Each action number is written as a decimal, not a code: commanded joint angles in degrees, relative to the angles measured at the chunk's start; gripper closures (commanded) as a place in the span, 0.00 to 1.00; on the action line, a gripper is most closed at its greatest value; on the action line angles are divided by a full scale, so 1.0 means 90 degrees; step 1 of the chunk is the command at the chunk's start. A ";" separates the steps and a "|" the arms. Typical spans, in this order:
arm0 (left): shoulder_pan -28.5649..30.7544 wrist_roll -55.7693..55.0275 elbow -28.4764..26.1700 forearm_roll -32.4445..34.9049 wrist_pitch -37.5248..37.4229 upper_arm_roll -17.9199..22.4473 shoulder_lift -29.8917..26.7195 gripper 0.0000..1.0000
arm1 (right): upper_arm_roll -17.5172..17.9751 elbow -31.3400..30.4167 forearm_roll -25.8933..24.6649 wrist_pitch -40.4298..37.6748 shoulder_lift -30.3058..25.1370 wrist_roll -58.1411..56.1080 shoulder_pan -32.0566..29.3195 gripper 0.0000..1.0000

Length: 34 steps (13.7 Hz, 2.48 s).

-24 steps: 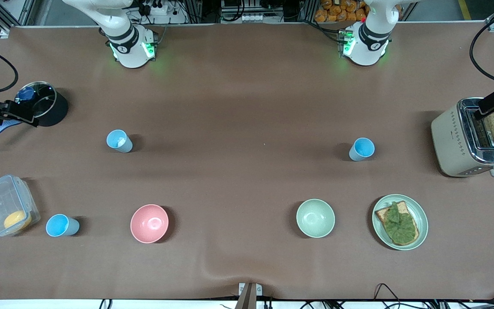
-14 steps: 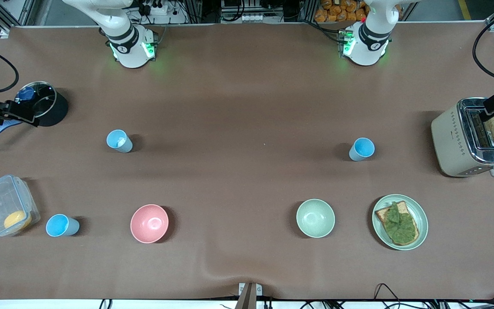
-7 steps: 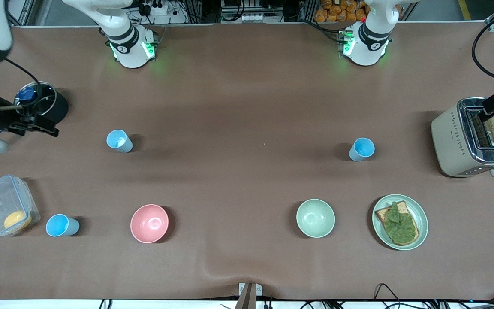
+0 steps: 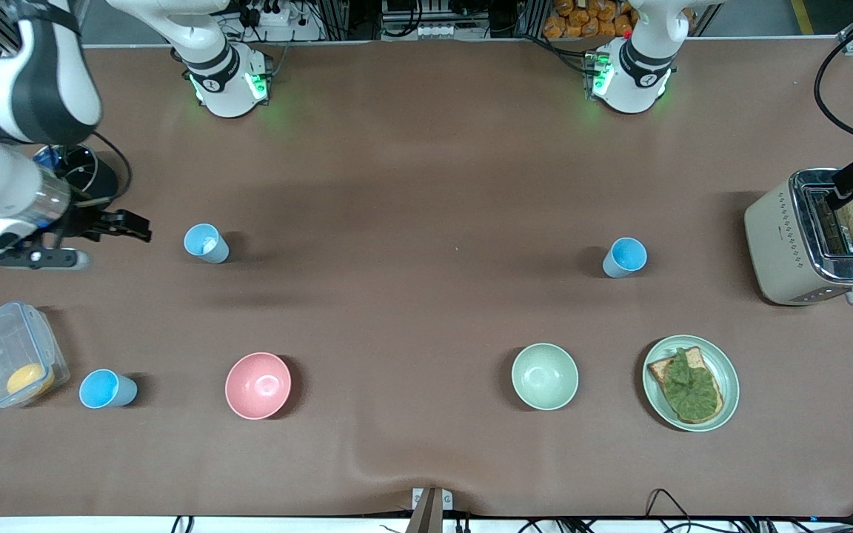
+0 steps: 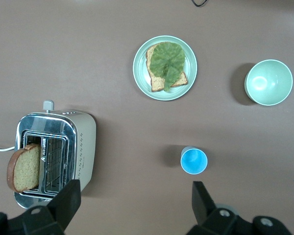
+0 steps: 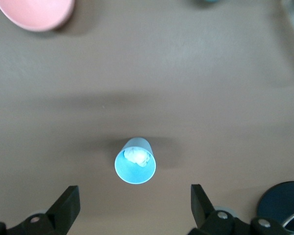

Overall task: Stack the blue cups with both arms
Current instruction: 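Reach the right gripper down to the light-blue cup beside the saucepan, then close the right gripper on the blue cup and lift it, then carry the cup to the table middle while the left gripper starts reaching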

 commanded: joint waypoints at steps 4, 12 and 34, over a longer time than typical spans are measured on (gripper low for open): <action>-0.0003 -0.0101 -0.0038 0.0084 0.0037 -0.0030 -0.0058 0.00 | -0.0026 -0.1490 -0.0119 0.1137 -0.0273 -0.0200 0.0081 0.00; -0.0013 -0.0092 -0.0038 0.0084 0.0037 -0.0030 -0.0049 0.00 | -0.0036 -0.2263 -0.0139 0.2857 0.0615 -0.0640 -0.0056 0.02; -0.0013 -0.0092 -0.0038 0.0084 0.0036 -0.0030 -0.0049 0.00 | -0.0016 -0.0159 0.0173 0.0899 0.0897 0.1923 0.1776 1.00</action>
